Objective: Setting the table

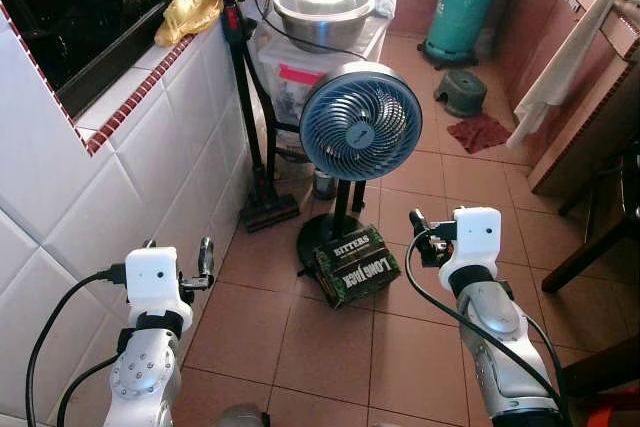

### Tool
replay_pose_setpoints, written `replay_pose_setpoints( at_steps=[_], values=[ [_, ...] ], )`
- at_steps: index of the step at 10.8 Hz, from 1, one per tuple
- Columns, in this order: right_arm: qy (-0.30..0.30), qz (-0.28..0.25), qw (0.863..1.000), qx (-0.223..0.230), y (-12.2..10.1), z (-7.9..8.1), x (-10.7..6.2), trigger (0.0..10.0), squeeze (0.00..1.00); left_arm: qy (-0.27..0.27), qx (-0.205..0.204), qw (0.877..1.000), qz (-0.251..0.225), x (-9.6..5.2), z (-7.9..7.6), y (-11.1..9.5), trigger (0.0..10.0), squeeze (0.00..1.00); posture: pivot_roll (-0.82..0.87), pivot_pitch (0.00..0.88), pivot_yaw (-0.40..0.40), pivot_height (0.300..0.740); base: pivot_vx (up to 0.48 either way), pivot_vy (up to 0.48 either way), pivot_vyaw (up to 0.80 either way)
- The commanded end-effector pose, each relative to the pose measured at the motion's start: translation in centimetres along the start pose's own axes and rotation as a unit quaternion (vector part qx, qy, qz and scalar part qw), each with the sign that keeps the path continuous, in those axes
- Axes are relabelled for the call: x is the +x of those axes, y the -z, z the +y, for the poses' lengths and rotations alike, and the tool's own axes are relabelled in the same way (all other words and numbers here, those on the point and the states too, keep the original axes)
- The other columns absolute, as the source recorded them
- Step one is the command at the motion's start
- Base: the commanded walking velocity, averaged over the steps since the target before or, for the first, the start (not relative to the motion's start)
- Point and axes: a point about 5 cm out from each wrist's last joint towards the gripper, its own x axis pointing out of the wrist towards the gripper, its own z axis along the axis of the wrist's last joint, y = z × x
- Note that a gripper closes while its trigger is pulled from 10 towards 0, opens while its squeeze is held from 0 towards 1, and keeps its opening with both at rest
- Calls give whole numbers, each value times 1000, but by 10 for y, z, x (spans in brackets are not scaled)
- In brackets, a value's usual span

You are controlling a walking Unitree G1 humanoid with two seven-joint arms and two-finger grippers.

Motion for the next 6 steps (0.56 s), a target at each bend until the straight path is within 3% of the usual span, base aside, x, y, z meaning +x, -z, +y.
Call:
replay_pose_setpoints(
  at_steps=[1, 6],
  values=[
    [-73, -43, 996, 28, -43, 25, 14, 10000, 0, 32, -56, 998, -21, 29, -11, -36, 10000, 0, -15, 60, 56, 740, 0, 0, 0],
    [-73, -43, 996, 28, -43, 25, 14, 10000, 0, 32, -56, 998, -21, 29, -11, -36, 10000, 0, -15, 60, 56, 740, 0, 0, 0]
  ],
)
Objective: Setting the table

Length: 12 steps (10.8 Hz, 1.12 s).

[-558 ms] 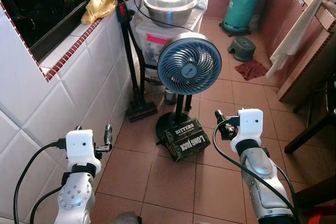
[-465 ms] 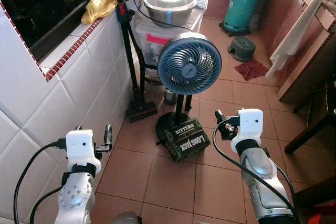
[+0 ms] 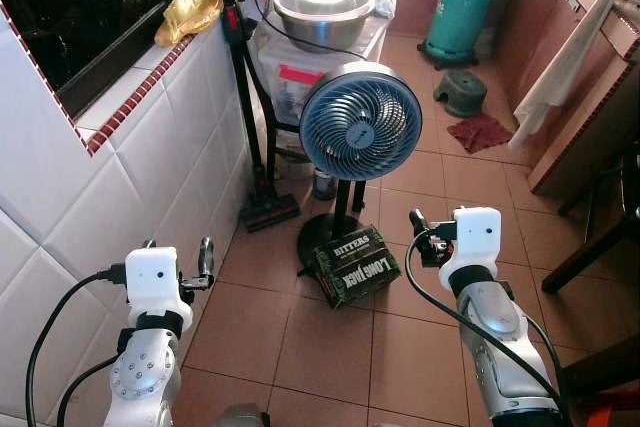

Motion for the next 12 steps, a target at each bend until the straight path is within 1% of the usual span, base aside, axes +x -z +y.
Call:
replay_pose_setpoints(
  at_steps=[1, 6, 7, 8, 9, 10, 11, 12],
  values=[
    [-73, -43, 996, 28, -43, 25, 14, 10000, 0, 32, -56, 998, -21, 29, -11, -36, 10000, 0, -15, 60, 56, 740, 0, 0, 0],
    [-73, -43, 996, 28, -43, 25, 14, 10000, 0, 32, -56, 998, -21, 29, -11, -36, 10000, 0, -15, 60, 56, 740, 0, 0, 0],
    [-50, -37, 998, 18, -36, 22, 4, 10000, 0, 24, -79, 996, -37, 26, -15, -42, 10000, 0, -30, 87, 50, 740, 0, 0, 0],
    [-39, -42, 998, 14, -33, 19, -1, 10000, 0, 25, -84, 995, -42, 23, -17, -45, 10000, 0, -29, 86, 49, 740, 0, 0, 0],
    [-32, -38, 999, 16, -32, 15, -1, 10000, 0, 31, -70, 996, -45, 23, -17, -46, 10000, 0, -28, 85, 50, 740, 0, 0, 0],
    [-31, -35, 999, 18, -31, 14, -1, 10000, 0, 30, -69, 996, -43, 22, -16, -46, 10000, 0, -25, 84, 50, 740, 0, 0, 0],
    [-29, -22, 999, 26, -27, 9, -1, 10000, 0, 18, -65, 997, -28, 16, -12, -39, 10000, 0, -19, 82, 40, 740, 0, 0, 0],
    [-28, -15, 999, 25, -27, 9, -3, 10000, 0, 17, -68, 997, -22, 13, -12, -40, 10000, 0, -17, 81, 36, 740, 0, 0, 0]
  ],
)
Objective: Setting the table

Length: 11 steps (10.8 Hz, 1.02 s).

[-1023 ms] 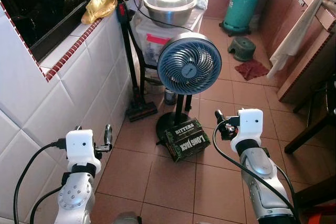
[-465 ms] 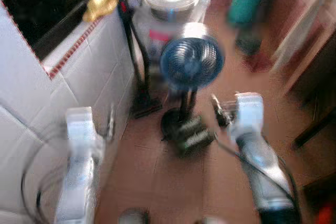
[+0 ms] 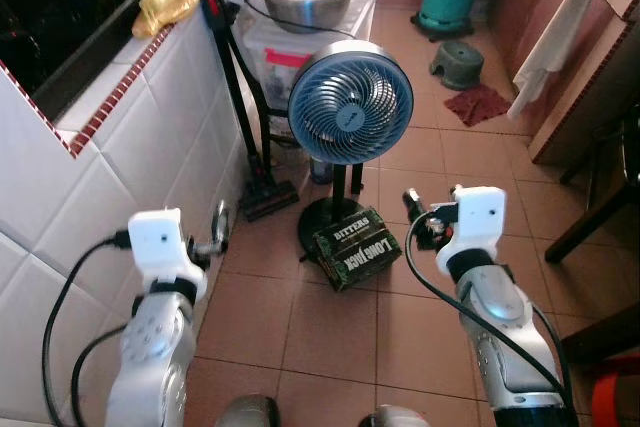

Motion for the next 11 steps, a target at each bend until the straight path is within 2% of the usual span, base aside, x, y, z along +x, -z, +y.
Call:
replay_pose_setpoints(
  at_steps=[1, 3, 4, 7, 11],
  values=[
    [1, 5, 1000, 2, 0, -2, -2, 10000, 0, -16, 7, 1000, -1, -6, 7, -2, 10000, 0, -10, 71, 23, 740, 0, 0, 0],
    [-6, 8, 1000, -14, -1, -11, -9, 10000, 0, -27, 8, 999, 30, -29, 9, 14, 10000, 0, -11, 61, 24, 740, 0, 0, 0],
    [2, 17, 1000, -13, 2, -17, -12, 10000, 0, -27, 6, 999, 35, -33, 8, 16, 10000, 0, -9, 59, 24, 740, 0, 0, 0],
    [7, 18, 1000, -4, 3, -17, -11, 10000, 0, -7, 17, 1000, 24, -23, 4, 9, 10000, 0, -22, 58, 37, 740, 0, 0, 0],
    [7, 18, 1000, -4, 3, -17, -11, 10000, 0, -7, 17, 1000, 24, -23, 4, 9, 10000, 0, -22, 58, 37, 740, 0, 0, 0]
  ],
)
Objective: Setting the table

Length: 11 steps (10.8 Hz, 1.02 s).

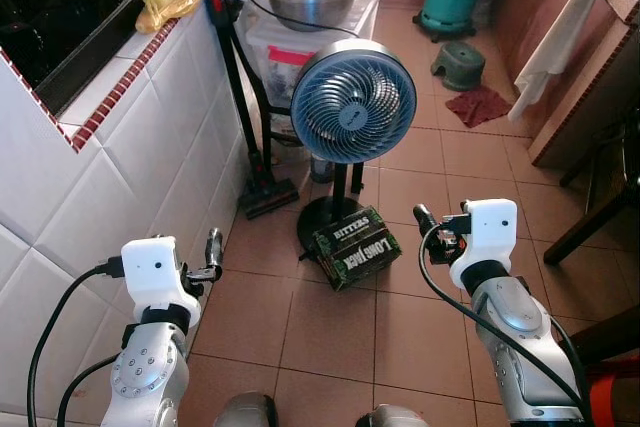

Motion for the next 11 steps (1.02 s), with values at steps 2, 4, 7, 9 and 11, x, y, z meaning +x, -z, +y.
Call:
replay_pose_setpoints(
  at_steps=[2, 4, 7, 9, 11],
  values=[
    [6, -4, 1000, 3, -2, -1, -1, 10000, 0, 3, 7, 1000, 3, -1, 1, 0, 10000, 0, -22, 58, 37, 740, 0, 0, 0],
    [6, -4, 1000, 3, -2, -1, -1, 10000, 0, 3, 7, 1000, 3, -1, 1, 0, 10000, 0, -22, 58, 37, 740, 0, 0, 0],
    [6, -4, 1000, 3, -2, -1, -1, 10000, 0, 3, 7, 1000, 3, -1, 1, 0, 10000, 0, -22, 58, 37, 740, 0, 0, 0],
    [6, -4, 1000, 3, -2, -1, -1, 10000, 0, 3, 7, 1000, 3, -1, 1, 0, 10000, 0, -22, 58, 37, 740, 0, 0, 0],
    [6, -4, 1000, 3, -2, -1, -1, 10000, 0, 3, 7, 1000, 3, -1, 1, 0, 10000, 0, -22, 58, 37, 740, 0, 0, 0]
  ],
)
